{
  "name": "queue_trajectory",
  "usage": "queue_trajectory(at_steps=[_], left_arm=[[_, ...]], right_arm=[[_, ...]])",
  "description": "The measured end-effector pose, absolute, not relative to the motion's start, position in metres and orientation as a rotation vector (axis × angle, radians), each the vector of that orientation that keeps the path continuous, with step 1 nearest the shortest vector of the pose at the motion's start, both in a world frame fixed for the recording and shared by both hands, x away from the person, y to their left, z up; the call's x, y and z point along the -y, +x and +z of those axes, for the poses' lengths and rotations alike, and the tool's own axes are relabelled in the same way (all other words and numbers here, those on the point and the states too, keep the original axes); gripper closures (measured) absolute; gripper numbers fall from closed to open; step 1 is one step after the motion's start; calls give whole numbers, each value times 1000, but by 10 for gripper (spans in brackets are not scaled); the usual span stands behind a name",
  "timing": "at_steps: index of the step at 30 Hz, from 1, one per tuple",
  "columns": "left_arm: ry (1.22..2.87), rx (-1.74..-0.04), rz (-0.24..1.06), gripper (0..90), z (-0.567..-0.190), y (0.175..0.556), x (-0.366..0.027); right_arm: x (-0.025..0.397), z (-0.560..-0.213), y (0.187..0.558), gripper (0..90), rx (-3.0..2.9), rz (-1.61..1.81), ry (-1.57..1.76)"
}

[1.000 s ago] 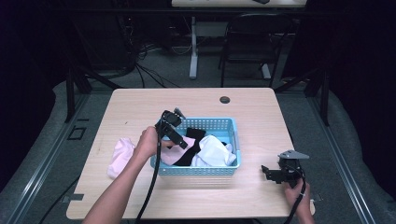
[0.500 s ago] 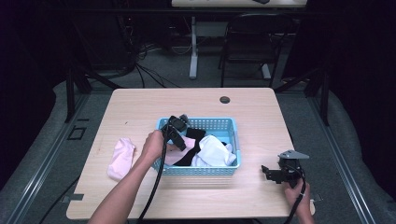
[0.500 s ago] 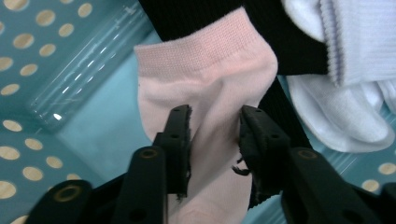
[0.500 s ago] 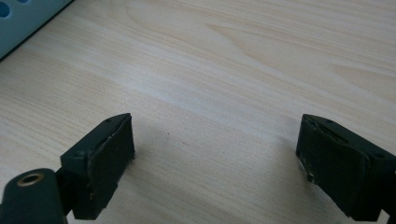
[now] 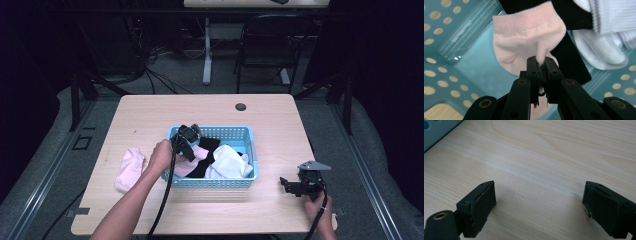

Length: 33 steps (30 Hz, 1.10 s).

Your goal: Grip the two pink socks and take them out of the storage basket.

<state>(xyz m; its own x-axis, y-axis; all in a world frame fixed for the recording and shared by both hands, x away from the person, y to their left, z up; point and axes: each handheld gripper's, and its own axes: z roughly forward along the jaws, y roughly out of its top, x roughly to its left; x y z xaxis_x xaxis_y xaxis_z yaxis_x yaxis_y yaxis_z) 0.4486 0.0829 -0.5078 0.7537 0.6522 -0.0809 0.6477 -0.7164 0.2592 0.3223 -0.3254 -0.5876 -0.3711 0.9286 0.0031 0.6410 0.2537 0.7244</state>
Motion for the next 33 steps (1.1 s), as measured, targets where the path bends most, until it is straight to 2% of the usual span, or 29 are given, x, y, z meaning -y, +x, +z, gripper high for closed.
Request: queue_trajectory(at_steps=[14, 33], left_arm=[[2663, -969, 73, 838, -465, 447, -90], [2646, -912, 90, 836, -431, 444, -89]], right_arm=[[325, -588, 322, 108, -2104, 905, 1427], [325, -588, 322, 108, -2102, 909, 1428]])
